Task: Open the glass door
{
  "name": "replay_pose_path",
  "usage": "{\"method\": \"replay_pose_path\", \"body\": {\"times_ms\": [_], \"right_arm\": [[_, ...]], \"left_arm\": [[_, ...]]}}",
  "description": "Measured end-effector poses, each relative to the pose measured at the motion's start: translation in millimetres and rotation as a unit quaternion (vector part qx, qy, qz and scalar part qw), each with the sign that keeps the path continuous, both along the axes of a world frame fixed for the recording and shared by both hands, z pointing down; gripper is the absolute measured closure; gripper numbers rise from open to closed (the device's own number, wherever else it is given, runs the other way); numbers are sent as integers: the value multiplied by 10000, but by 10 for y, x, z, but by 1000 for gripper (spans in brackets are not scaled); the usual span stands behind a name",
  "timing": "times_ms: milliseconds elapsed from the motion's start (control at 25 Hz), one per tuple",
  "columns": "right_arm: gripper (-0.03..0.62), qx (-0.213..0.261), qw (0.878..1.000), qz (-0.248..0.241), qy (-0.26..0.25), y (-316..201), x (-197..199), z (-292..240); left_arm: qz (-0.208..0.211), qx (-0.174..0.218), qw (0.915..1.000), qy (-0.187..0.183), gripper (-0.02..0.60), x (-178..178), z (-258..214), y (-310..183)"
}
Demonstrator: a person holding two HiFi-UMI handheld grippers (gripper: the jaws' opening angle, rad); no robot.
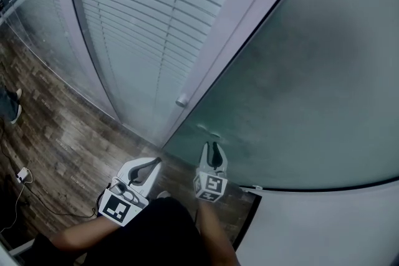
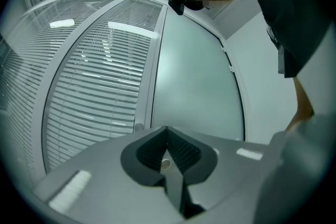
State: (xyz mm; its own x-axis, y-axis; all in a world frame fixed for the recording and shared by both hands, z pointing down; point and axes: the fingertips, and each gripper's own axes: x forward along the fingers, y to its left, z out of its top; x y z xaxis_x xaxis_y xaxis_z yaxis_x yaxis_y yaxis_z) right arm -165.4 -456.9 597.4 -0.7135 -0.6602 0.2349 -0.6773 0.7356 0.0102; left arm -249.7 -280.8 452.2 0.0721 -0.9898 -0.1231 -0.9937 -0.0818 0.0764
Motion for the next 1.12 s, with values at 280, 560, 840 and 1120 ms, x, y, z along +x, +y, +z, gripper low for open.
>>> {"method": "replay_pose_path", "body": {"times_ms": [280, 560, 840, 1120], "right_arm": [[485, -342, 9994, 77, 63, -217, -239, 209], [459, -353, 9992, 204, 25, -349, -323, 239], [479, -277, 9993, 234, 86, -409, -345, 206], [477, -292, 9992, 267, 22, -413, -320, 217]], "left_arm": [[-84, -39, 10000, -5, 581, -83, 9, -35], [-289, -118, 9995, 40, 581, -183, 44, -13], [-386, -144, 9991, 127, 581, -223, 36, 42], [-551, -65, 9982, 213, 581, -334, 36, 138]]}}
